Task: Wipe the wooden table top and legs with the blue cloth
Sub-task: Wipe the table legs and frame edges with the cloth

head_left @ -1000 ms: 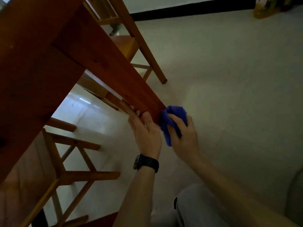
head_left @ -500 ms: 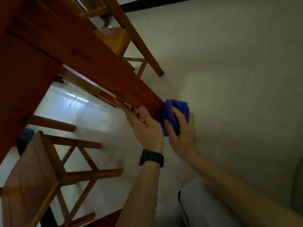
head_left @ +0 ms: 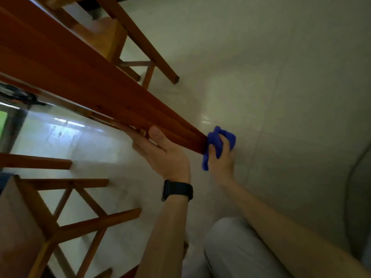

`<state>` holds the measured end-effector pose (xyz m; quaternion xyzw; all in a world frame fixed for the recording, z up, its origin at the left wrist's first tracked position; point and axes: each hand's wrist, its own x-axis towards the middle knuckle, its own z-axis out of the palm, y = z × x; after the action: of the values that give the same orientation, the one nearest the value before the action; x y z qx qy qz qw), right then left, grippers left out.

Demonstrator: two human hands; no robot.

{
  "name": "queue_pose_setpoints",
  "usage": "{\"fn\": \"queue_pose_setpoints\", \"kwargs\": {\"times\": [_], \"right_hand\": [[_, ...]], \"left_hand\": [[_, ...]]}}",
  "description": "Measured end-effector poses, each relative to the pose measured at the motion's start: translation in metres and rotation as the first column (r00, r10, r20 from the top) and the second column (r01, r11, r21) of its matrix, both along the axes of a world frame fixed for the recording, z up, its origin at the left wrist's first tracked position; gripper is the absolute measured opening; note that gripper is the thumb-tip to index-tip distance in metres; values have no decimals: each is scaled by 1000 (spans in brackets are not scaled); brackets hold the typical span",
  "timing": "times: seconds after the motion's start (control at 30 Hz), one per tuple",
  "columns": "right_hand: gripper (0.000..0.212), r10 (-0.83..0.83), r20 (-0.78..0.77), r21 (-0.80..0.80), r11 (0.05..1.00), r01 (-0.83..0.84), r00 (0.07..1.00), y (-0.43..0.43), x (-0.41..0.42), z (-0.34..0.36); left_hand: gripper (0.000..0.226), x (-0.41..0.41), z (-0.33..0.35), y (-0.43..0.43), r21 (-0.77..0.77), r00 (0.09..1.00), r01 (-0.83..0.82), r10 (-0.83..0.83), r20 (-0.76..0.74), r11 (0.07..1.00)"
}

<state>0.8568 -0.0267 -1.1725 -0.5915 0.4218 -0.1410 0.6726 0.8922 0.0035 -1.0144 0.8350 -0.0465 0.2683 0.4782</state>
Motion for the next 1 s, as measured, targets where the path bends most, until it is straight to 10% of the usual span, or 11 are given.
{"fn": "queue_pose_setpoints", "kwargs": {"times": [0.2,0.37,0.47,0.6,0.77,1.0], "right_hand": [[45,381,-306,400,883,-245,872,12,3,-39],[47,-10,-218,337,938,85,976,-3,4,-45],[63,170,-194,252,961,-118,966,10,18,-46],[41,602,-374,375,794,-479,705,-2,11,-72],[27,223,-326,260,955,-140,919,-17,2,-76],[32,541,-327,451,810,-375,775,-21,13,-53]], "left_hand": [[74,2,-3,4,26,1000,6,-6,2,1000],[86,7,-3,5,27,1000,4,-5,29,1000],[86,6,-2,4,13,999,0,-1,50,1000],[85,4,1,6,18,998,-4,3,55,1000],[77,5,-2,7,23,1000,-26,26,4,999],[74,6,-5,13,61,999,19,-17,-31,998]]}}
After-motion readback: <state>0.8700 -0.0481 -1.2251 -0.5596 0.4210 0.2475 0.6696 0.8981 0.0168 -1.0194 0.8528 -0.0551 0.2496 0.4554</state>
